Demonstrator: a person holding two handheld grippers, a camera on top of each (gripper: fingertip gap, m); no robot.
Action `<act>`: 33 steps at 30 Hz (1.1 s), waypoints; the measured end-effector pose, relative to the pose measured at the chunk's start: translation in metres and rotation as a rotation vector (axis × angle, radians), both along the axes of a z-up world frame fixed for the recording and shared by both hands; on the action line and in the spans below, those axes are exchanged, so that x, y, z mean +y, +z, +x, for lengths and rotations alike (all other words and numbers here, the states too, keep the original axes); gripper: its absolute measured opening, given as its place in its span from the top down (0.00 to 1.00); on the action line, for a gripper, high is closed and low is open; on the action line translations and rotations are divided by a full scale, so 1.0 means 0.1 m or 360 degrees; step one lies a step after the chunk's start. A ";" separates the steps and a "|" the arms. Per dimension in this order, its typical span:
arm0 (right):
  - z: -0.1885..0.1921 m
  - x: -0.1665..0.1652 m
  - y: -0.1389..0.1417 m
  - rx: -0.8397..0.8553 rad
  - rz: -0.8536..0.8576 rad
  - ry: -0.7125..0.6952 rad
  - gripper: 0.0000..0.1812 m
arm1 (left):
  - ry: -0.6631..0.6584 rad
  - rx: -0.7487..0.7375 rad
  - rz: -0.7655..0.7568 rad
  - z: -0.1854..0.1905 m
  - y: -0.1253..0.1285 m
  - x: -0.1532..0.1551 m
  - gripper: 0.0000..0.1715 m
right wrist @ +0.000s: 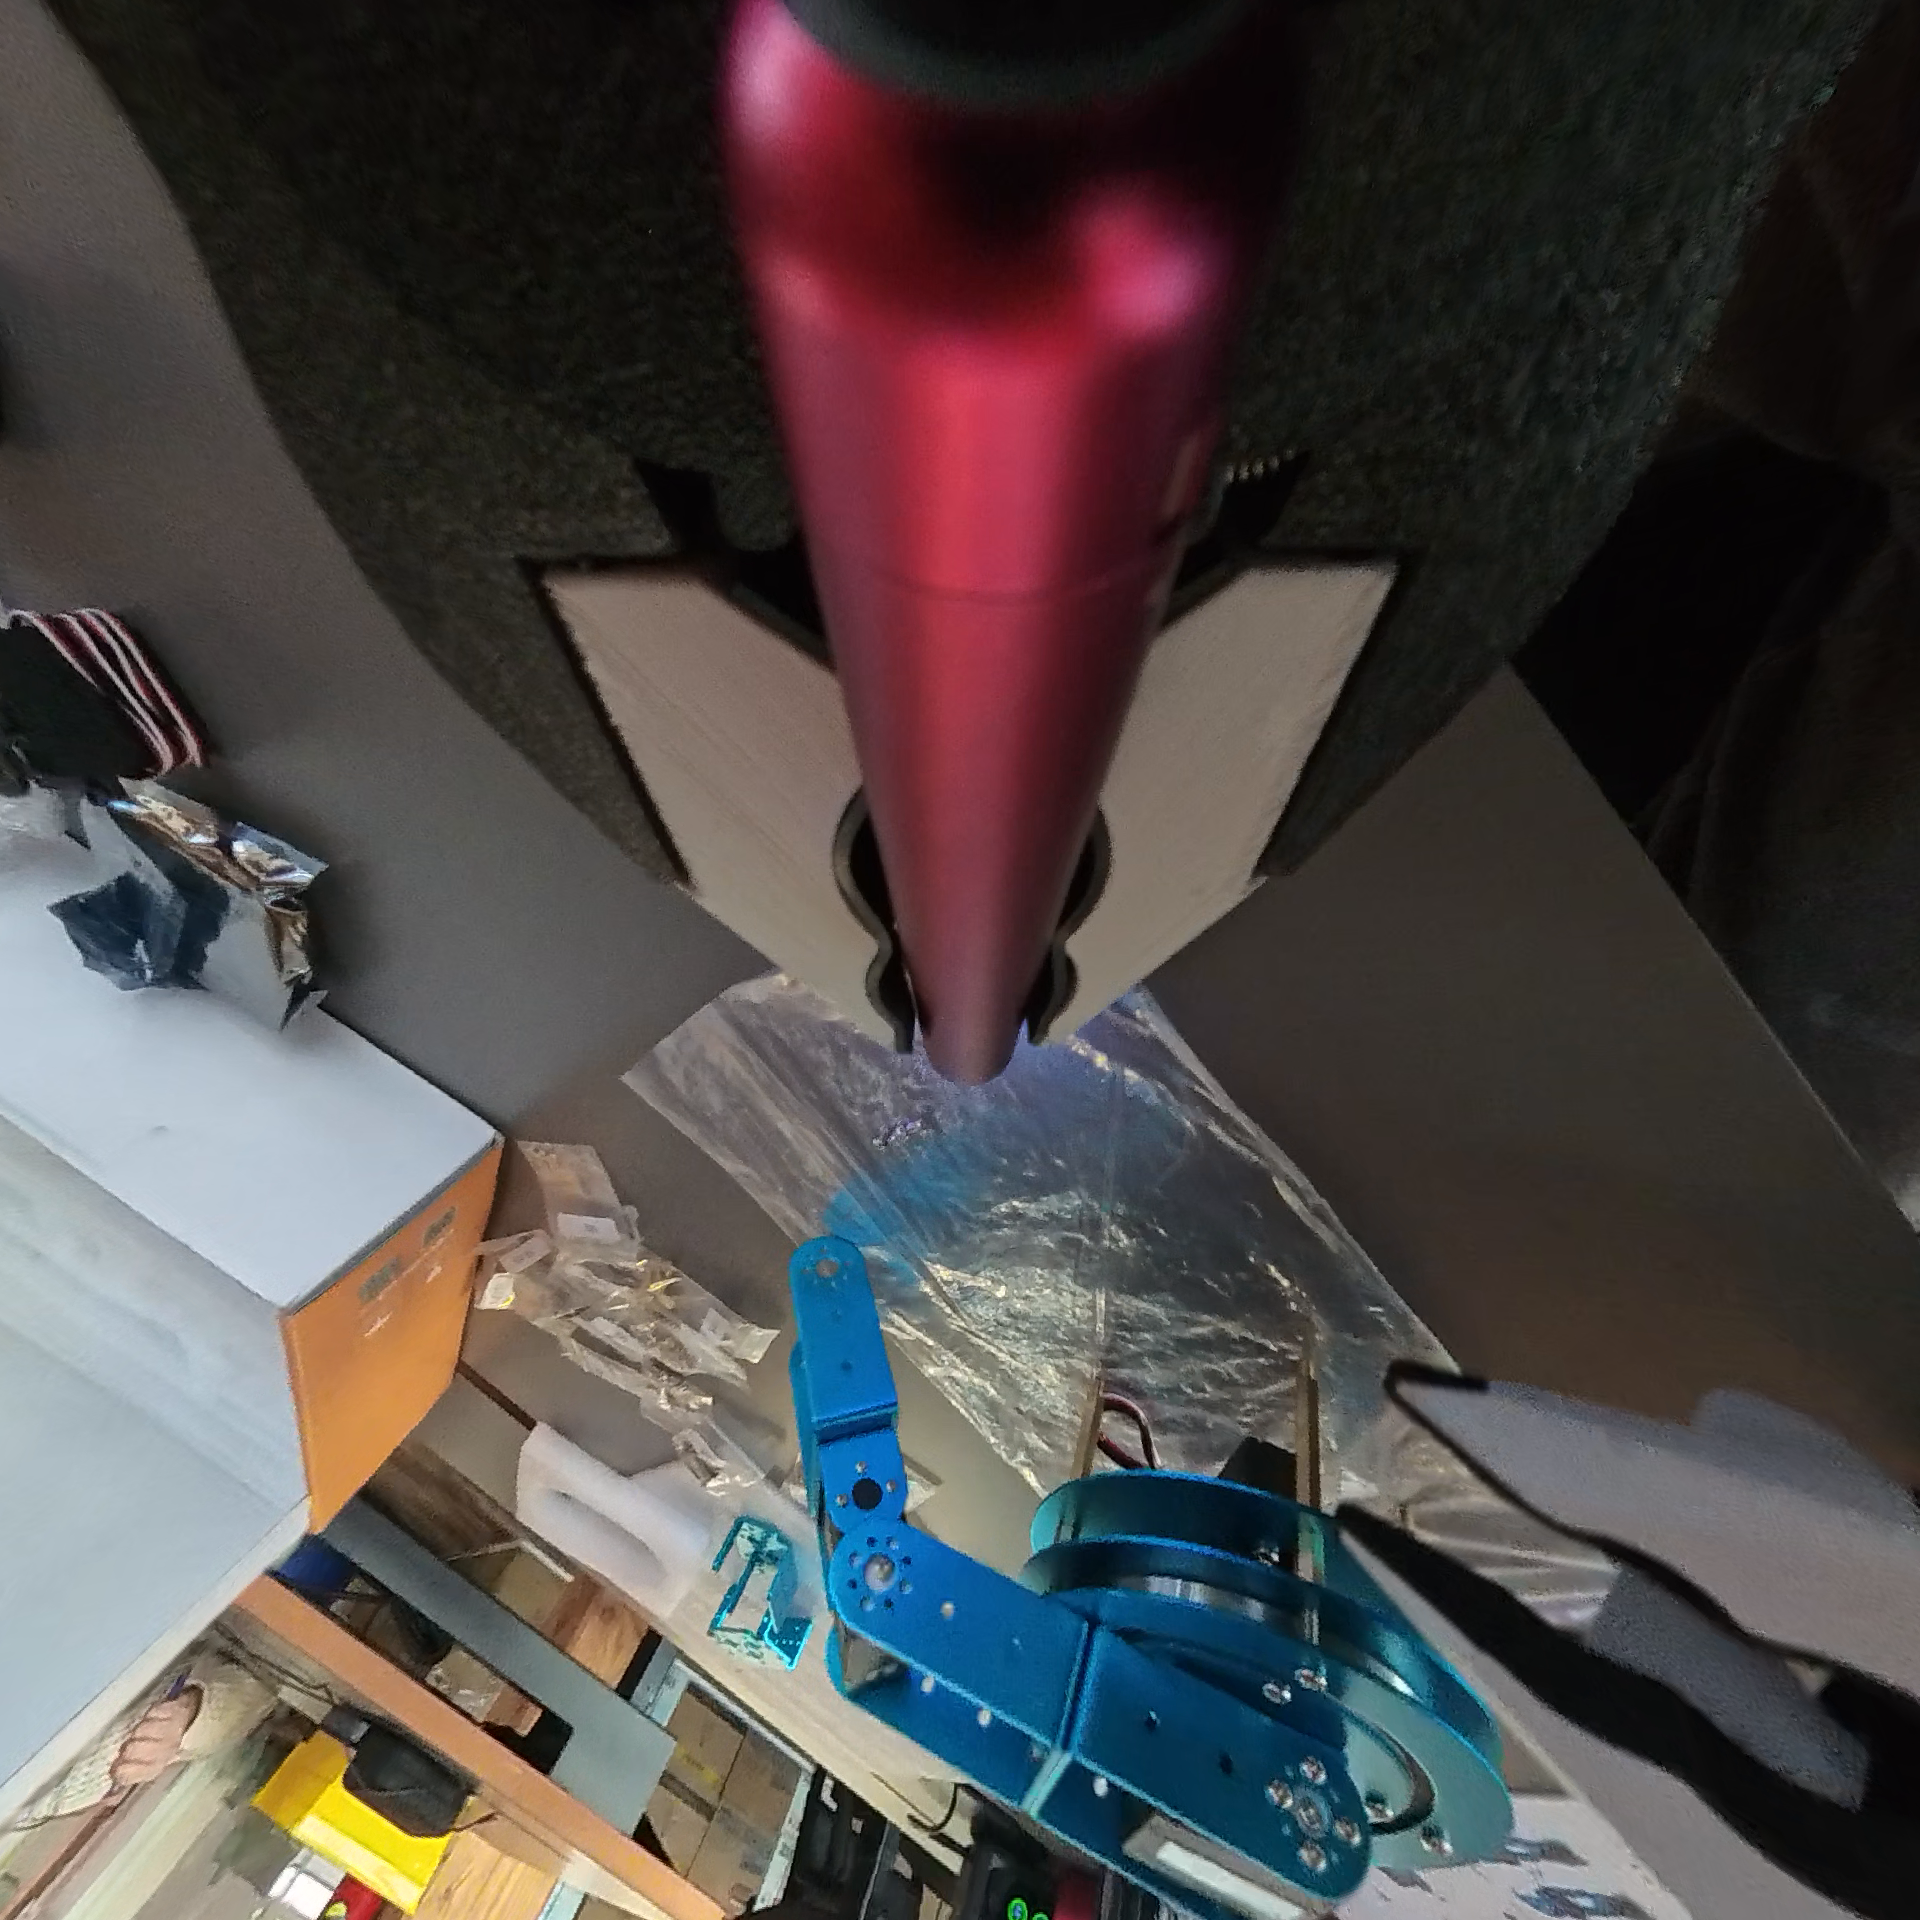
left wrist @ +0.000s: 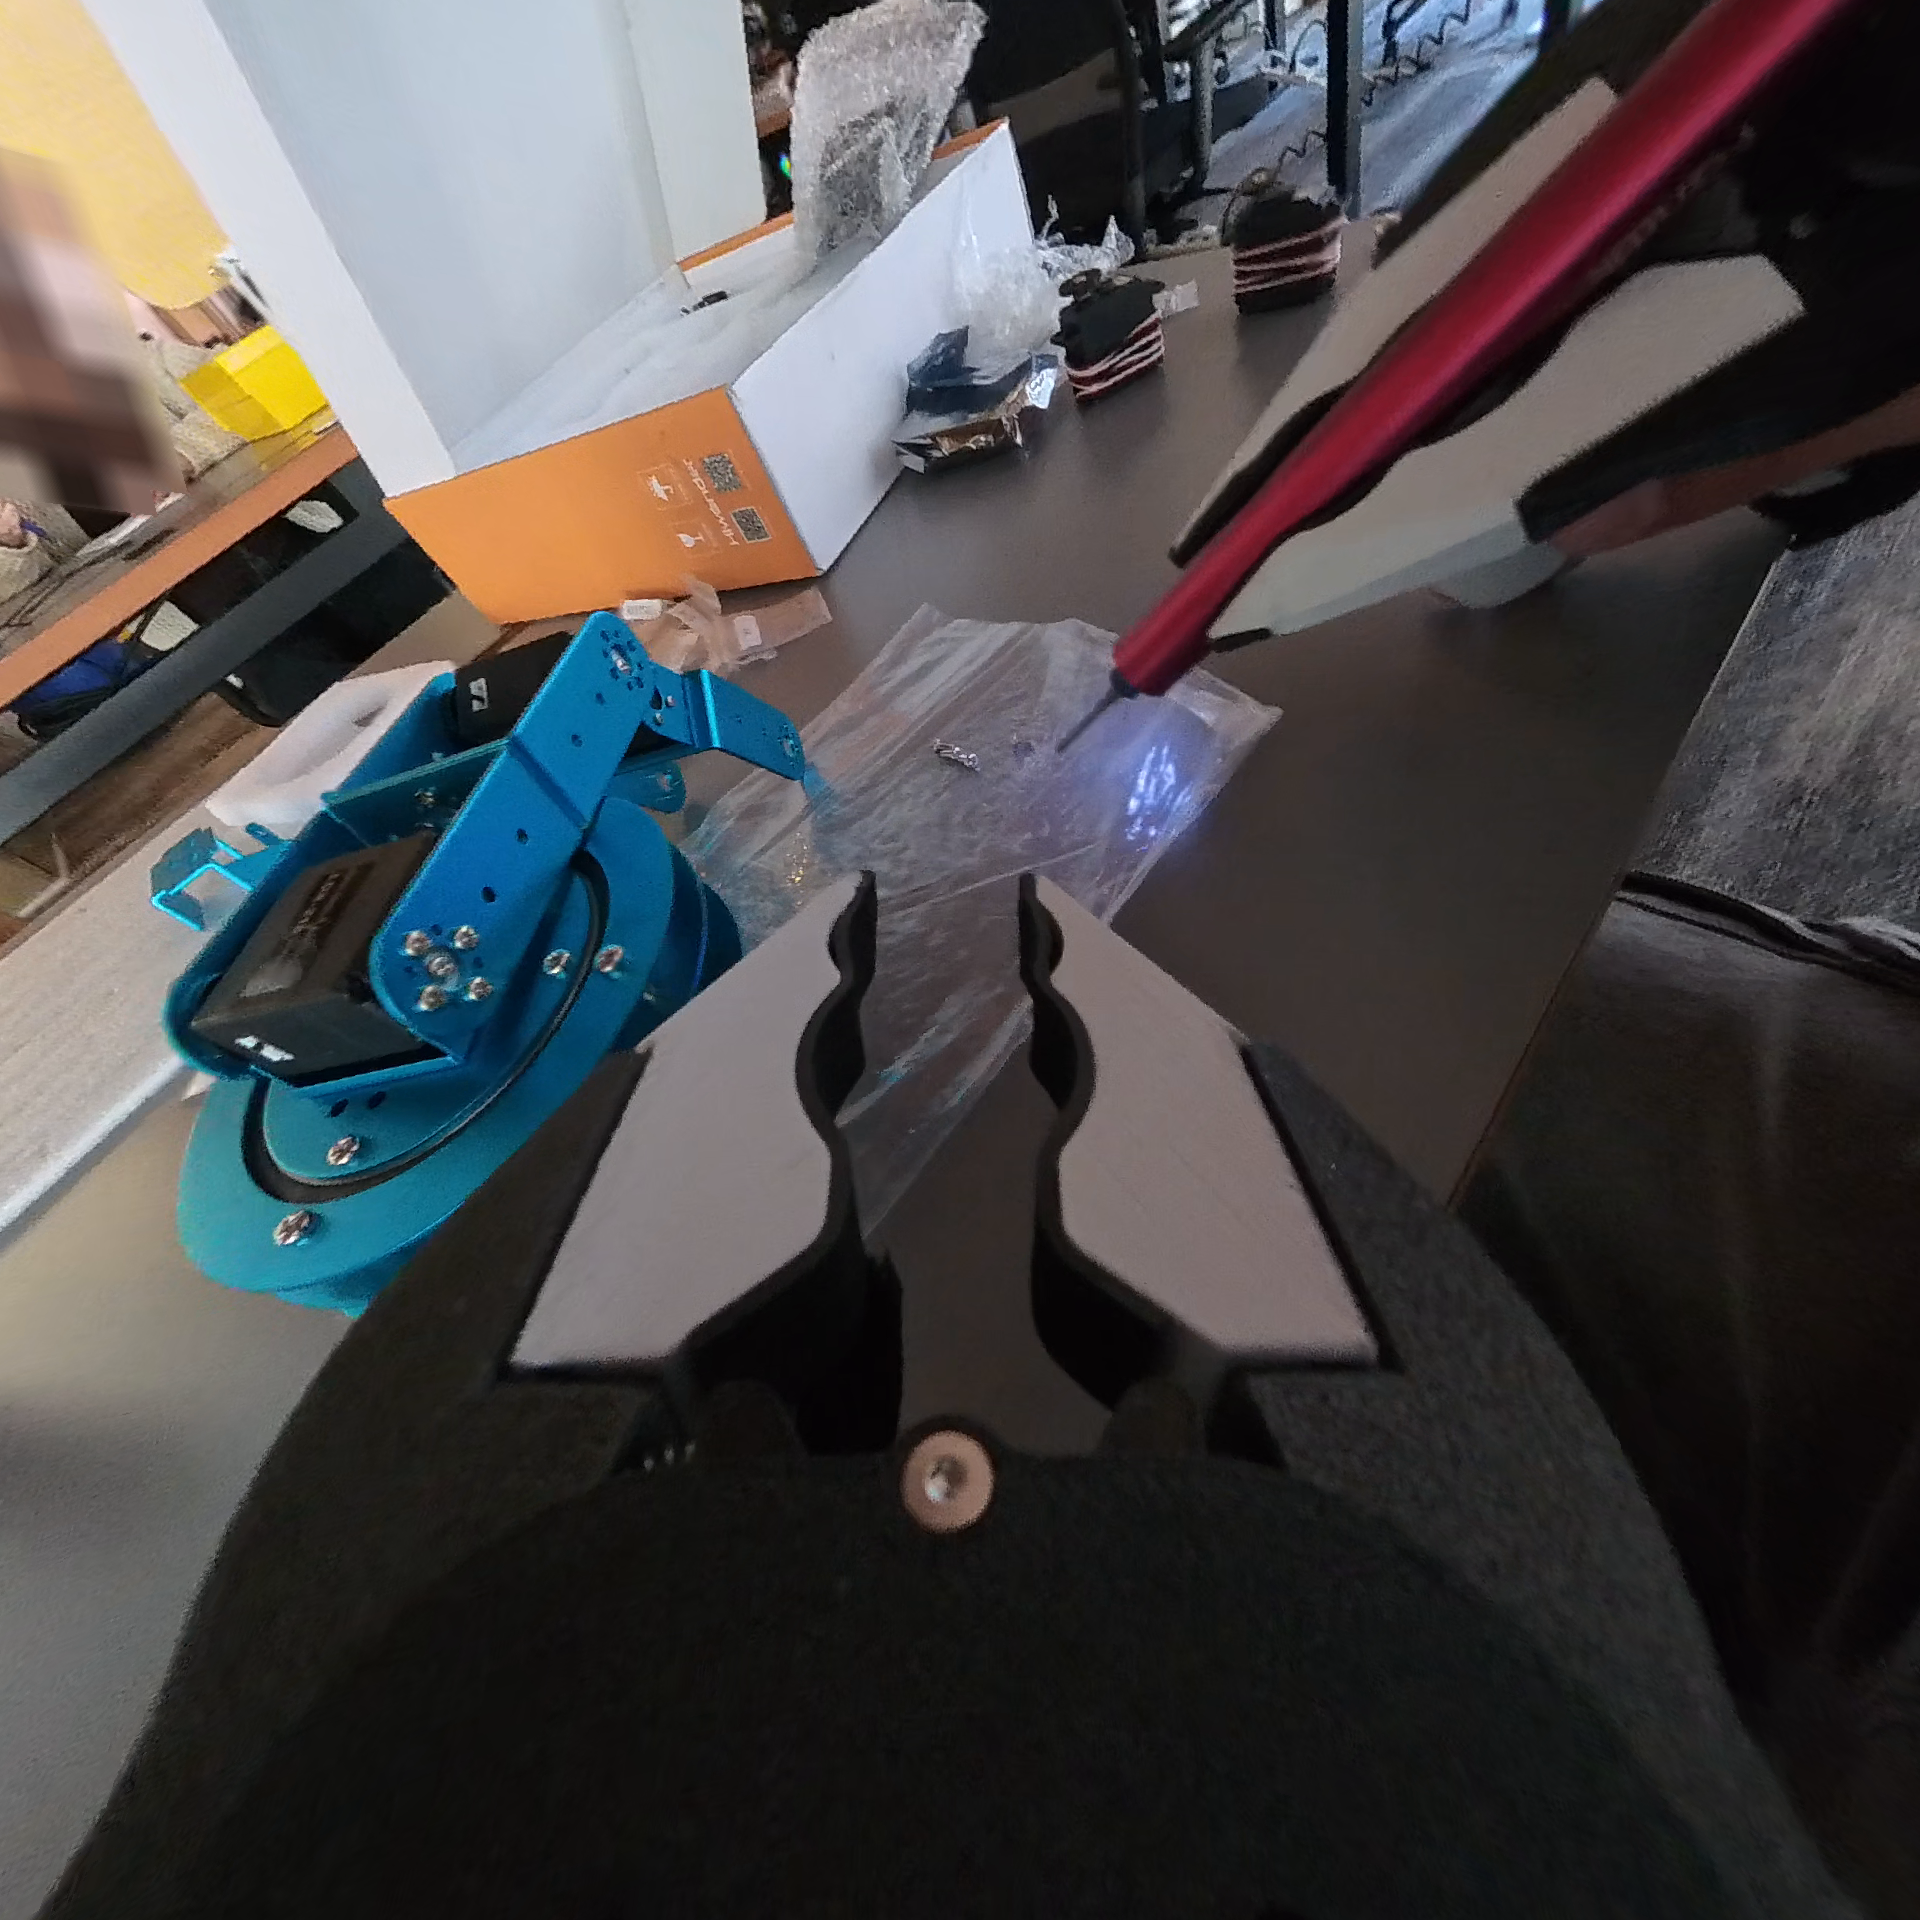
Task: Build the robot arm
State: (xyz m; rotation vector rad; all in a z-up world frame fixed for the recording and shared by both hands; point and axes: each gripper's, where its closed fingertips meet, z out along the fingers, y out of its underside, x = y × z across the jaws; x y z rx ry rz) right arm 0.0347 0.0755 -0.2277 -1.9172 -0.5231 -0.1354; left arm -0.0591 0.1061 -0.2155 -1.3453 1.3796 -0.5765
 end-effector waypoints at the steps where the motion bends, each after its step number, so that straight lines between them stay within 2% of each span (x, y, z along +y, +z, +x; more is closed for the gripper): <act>1: 0.00 0.02 0.01 -0.0010 0.0009 -0.0024 0.88 | -0.0007 0.0015 0.0017 0.01 -0.01 -0.01 0.85; 10: 0.25 0.17 0.06 0.0132 -0.0068 -0.0234 0.88 | -0.0035 -0.0029 -0.0012 -0.01 0.03 -0.03 0.84; 17: 0.27 0.21 0.00 0.0250 -0.0177 -0.0173 0.88 | -0.0057 0.0013 0.0018 0.01 -0.01 -0.07 0.83; 21: 0.35 0.17 0.02 0.0250 -0.0151 -0.0204 0.89 | -0.0053 0.0010 0.0058 0.00 -0.01 -0.08 0.83; 33: 0.26 0.13 0.03 0.0333 -0.0164 -0.0108 0.88 | -0.0057 0.0059 0.0094 0.02 -0.05 -0.10 0.84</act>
